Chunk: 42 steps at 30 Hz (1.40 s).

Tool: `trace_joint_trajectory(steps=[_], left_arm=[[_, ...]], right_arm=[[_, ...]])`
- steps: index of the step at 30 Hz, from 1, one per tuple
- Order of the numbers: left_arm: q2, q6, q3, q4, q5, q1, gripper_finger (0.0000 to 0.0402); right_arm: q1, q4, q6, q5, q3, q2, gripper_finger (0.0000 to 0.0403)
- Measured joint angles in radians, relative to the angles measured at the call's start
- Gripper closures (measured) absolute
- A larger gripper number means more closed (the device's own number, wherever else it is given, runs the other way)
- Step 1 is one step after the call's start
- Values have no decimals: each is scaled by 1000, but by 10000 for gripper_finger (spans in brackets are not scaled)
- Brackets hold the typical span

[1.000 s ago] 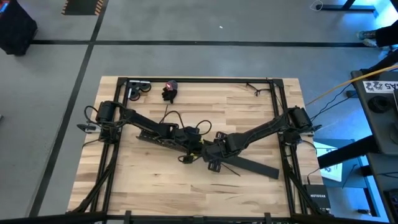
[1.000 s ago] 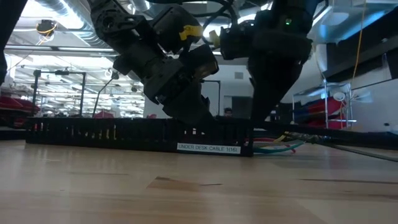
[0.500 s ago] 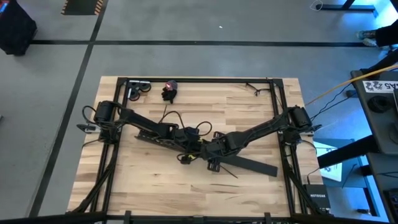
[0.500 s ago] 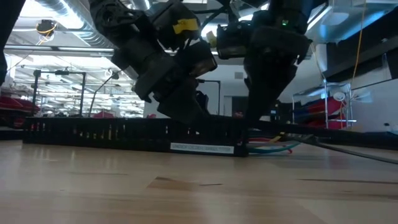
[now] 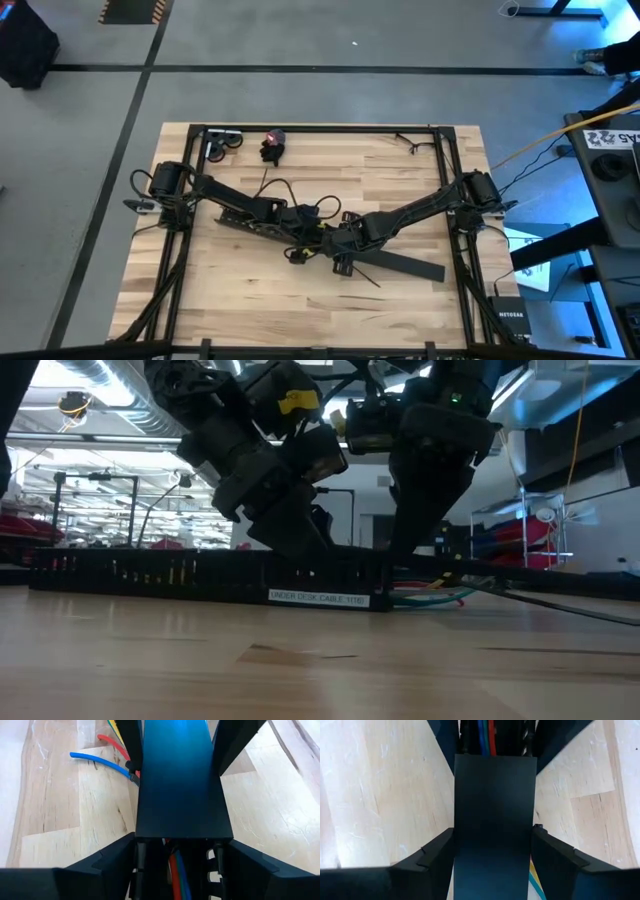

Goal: Ziptie cables
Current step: Close the black cable duct with the cable duct cover

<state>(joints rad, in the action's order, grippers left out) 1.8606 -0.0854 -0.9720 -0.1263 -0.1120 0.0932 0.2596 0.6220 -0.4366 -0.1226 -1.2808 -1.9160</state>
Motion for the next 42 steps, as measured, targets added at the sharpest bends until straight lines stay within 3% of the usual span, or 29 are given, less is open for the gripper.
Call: trace_joint_trajectory(steps=[6,16,26,31,42], left_arm=[[-27,11,-2,44,-1,-1,117],[-120,-45,-2,56,1,-7,122],[-47,-6,-2,-70,24,-10,122],[-38,5,-5,4,72,-10,122],[-45,4,-5,88,68,-11,122]], right_arm=[[0,0,0,0,0,0,178],[0,1,-2,0,0,0,178],[2,-2,-4,-5,1,0,178],[2,-7,-4,-5,1,0,178],[1,-36,-4,-1,-2,5,178]])
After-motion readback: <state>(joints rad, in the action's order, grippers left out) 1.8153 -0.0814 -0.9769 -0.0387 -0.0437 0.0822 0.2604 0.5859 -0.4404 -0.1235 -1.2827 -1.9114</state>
